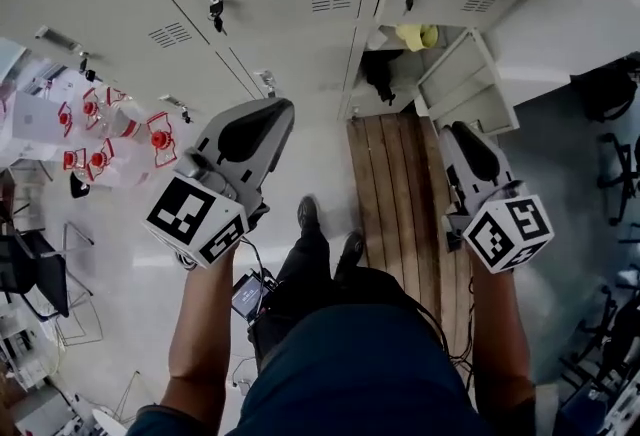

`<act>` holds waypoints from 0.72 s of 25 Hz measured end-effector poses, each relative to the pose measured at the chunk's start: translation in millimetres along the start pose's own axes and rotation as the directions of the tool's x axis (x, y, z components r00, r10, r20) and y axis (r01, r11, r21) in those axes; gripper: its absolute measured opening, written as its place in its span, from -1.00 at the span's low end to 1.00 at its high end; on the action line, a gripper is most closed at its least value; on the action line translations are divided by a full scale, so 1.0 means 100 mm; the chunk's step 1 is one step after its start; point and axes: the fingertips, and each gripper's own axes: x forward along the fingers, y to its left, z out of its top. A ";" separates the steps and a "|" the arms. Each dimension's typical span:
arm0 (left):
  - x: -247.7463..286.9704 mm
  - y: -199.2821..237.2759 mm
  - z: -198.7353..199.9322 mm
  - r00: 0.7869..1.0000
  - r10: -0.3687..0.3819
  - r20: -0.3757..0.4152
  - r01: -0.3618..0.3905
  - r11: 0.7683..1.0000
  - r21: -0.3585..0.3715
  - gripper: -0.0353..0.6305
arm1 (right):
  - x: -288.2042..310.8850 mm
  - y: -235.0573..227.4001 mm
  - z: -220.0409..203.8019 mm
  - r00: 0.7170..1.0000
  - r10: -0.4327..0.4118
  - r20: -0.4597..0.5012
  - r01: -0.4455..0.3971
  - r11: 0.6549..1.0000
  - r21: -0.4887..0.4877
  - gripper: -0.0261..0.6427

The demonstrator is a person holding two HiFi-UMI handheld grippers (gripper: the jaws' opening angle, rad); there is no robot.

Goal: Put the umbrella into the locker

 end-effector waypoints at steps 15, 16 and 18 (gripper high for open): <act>-0.57 -0.79 0.74 0.998 -0.039 0.050 0.031 0.990 0.137 -0.84 | -1.10 0.69 0.98 0.992 0.058 0.115 -0.046 0.994 -0.098 -0.72; -0.59 -0.83 0.77 0.998 -0.042 0.051 0.034 0.989 0.143 -0.84 | -1.16 0.69 0.99 0.992 0.050 0.114 -0.038 0.993 -0.108 -0.74; -0.62 -0.92 0.82 0.997 -0.048 0.059 0.038 0.987 0.154 -0.84 | -1.26 0.69 1.00 0.994 0.039 0.104 -0.025 0.991 -0.131 -0.81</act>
